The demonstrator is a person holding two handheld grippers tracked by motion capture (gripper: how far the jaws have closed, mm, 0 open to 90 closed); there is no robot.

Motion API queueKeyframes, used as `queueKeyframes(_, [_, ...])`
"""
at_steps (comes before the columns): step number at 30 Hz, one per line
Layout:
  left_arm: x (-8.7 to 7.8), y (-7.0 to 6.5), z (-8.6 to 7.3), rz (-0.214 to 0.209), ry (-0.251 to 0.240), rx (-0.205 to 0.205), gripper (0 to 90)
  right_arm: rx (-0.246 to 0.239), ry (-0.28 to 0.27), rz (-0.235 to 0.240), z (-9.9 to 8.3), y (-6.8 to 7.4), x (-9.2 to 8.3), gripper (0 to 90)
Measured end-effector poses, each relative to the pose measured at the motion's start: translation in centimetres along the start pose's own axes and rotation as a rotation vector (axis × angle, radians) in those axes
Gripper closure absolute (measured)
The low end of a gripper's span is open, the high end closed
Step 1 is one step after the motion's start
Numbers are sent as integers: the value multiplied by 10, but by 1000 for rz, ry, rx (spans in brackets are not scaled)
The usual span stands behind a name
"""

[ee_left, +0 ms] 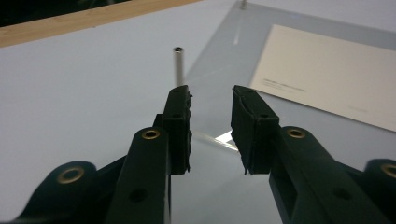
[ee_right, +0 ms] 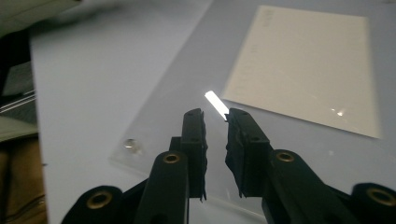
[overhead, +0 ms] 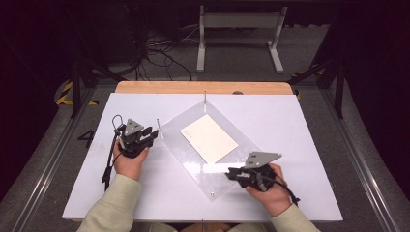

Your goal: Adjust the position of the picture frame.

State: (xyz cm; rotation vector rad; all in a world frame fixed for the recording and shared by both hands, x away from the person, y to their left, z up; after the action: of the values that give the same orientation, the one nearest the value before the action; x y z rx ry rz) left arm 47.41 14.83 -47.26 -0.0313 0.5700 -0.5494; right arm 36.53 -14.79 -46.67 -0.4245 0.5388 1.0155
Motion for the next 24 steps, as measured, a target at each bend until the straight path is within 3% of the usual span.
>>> queueKeyframes(2, [-10,-12,-2,-58,2,16,651,27,14,-56,-4,-22,-12,731])
queueKeyframes(4, [-18,-23,-8,-104,24,57,629,61,72,-124,-15,-48,-20,700])
queueKeyframes(5, [-18,-23,-8,-104,24,57,608,61,72,-124,-15,-48,-20,700])
queueKeyframes(6, [-20,-28,-13,-120,51,86,608,85,92,-183,-23,-66,-26,700])
queueKeyframes(8, [-25,-35,-23,-131,82,112,598,143,103,-227,-36,-90,-33,700])
queueKeyframes(12, [-32,-42,-32,-165,98,115,598,165,126,-252,-48,-103,-35,705])
queueKeyframes(15, [-34,-43,-38,-171,115,138,599,195,163,-239,-61,-110,-30,706])
queueKeyframes(16, [-35,-44,-40,-175,117,123,599,196,163,-236,-62,-110,-29,710])
queueKeyframes(24, [-32,-44,-45,-177,130,129,598,174,203,-216,-71,-112,-14,801])
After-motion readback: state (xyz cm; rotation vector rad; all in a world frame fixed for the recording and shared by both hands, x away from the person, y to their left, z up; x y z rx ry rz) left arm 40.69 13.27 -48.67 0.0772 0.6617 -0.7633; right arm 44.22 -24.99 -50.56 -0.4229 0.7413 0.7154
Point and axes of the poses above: each handheld gripper's, and its own axes: x roughly forward along the jaws, z roughly out of its top, y roughly to its left, the point moved 9 cm from there along x, roughly forward along the jaws, and after that the axes turned 8 degrees about -x, right-handed, at the moved point
